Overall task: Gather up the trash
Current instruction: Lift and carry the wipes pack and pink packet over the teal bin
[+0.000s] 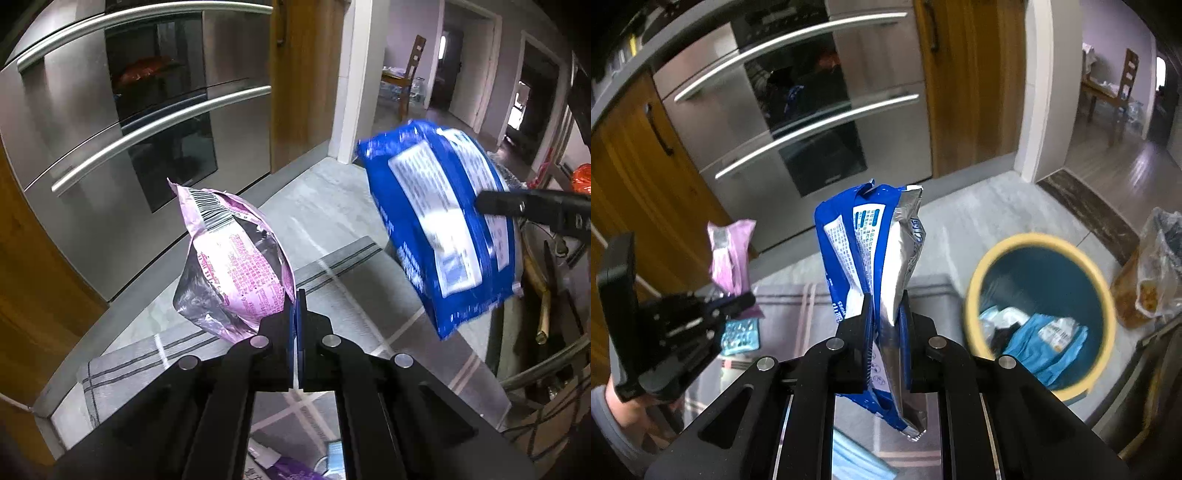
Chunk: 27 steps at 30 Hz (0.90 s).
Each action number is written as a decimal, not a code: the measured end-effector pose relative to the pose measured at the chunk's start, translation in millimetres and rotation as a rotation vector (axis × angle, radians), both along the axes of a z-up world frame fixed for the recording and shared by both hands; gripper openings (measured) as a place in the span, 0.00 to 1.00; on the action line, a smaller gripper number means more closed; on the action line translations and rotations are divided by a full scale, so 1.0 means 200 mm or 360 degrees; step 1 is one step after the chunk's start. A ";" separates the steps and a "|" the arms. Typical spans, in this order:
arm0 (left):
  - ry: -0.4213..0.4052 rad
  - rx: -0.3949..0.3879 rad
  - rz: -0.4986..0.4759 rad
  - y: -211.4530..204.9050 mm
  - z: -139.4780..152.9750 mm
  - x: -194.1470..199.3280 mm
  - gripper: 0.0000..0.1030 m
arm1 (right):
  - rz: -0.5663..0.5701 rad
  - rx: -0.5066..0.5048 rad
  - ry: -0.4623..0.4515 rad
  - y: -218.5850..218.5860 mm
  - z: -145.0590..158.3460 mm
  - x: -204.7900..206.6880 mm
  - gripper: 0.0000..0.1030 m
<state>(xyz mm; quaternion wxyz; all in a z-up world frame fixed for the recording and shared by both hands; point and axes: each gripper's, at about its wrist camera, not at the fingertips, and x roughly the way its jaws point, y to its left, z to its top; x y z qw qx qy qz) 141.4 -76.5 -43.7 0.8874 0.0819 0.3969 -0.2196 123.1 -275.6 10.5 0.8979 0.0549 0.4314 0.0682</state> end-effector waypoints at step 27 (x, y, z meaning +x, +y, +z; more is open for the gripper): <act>-0.0037 -0.0101 -0.0469 -0.79 0.11 -0.08 0.01 | -0.0673 0.0128 -0.0021 -0.94 -0.05 0.03 0.13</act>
